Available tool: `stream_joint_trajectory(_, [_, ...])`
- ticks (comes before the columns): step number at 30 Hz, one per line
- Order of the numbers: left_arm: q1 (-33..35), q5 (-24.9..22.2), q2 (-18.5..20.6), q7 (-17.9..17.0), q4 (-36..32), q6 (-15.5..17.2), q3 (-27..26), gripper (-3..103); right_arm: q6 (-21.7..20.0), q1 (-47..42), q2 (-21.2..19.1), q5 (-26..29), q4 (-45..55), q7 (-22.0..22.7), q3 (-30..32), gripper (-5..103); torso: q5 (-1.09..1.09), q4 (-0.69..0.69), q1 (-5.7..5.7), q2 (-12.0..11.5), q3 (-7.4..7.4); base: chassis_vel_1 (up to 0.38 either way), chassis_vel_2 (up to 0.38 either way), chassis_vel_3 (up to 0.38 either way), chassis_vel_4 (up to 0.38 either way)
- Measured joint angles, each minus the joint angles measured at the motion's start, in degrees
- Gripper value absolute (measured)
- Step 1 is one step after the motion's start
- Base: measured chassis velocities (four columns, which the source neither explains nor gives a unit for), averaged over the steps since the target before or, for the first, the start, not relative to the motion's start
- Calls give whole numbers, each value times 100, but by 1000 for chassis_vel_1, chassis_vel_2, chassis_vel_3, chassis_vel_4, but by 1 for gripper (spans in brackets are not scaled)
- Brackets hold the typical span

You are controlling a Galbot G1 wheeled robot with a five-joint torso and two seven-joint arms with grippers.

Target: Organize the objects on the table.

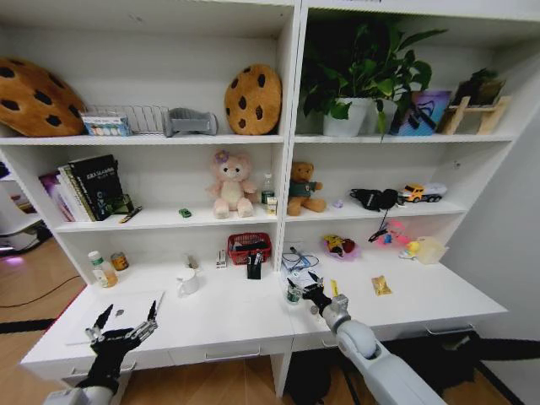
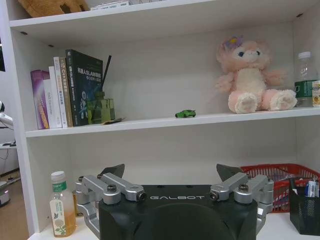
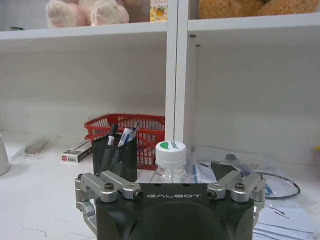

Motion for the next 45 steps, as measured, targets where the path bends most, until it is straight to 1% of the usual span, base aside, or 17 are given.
stream_joint_trajectory(2, [0,0,0,0,0,0,0,100,0,65,56,-20,-89,51,-38,99,0,1,0,0,0,0,0,0,0])
stream_joint_trajectory(4, [0,0,0,0,0,0,0,100,0,151,153,-47,-208,139,-76,91,0,1,0,0,0,0,0,0,0])
stream_joint_trajectory(7, [0,0,0,0,0,0,0,100,4,172,166,-67,-229,154,-77,85,0,1,0,0,0,0,0,0,0])
stream_joint_trajectory(9, [0,0,0,0,0,0,0,100,24,178,163,-76,-247,158,-74,74,0,0,0,0,0,0,0,0,0])
stream_joint_trajectory(10, [0,0,0,0,0,0,0,100,24,178,163,-76,-247,158,-74,74,0,0,0,0,0,0,0,0,0])
stream_joint_trajectory(12, [0,0,0,0,0,0,0,100,64,157,151,-82,-249,148,-36,63,-1,0,0,0,0,0,0,0,0])
stream_joint_trajectory(14, [0,0,0,0,0,0,0,100,72,136,143,-84,-240,145,-19,58,0,0,0,0,0,0,0,0,0])
stream_joint_trajectory(15, [0,0,0,0,0,0,0,100,72,136,143,-84,-240,145,-19,58,0,0,0,0,0,0,0,0,0])
stream_joint_trajectory(19, [0,0,0,0,0,0,0,100,83,38,136,-84,-164,141,45,37,-1,0,-1,0,-1,0,0,0,0])
stream_joint_trajectory(20, [0,0,0,0,0,0,0,100,83,38,136,-84,-164,141,45,37,-1,0,-1,0,-1,0,0,0,0])
stream_joint_trajectory(21, [0,0,0,0,0,0,0,100,83,11,143,-84,-145,141,59,32,0,0,-1,0,0,0,0,0,0])
stream_joint_trajectory(25, [0,0,0,0,0,0,0,100,80,-83,157,-83,-31,130,146,29,0,1,-1,0,0,0,0,0,0])
stream_joint_trajectory(37, [0,0,0,0,0,0,0,100,129,-574,-1,-38,628,43,609,29,1,1,0,0,0,0,0,0,0])
stream_joint_trajectory(39, [0,0,0,0,0,0,0,100,197,-1114,-166,23,1171,15,918,29,0,0,0,0,0,0,0,0,0])
stream_joint_trajectory(40, [0,0,0,0,0,0,0,100,197,-1114,-166,23,1171,15,918,29,0,0,0,0,0,0,0,0,0])
stream_joint_trajectory(43, [0,0,0,0,-1,1,0,100,617,-2355,-25,-95,2062,-583,1805,29,-1,2,-1,1,-1,0,0,0,0])
stream_joint_trajectory(45, [0,0,0,0,0,1,0,100,686,-2579,18,-129,2186,-683,1923,29,-1,1,-1,1,-1,0,0,0,0])
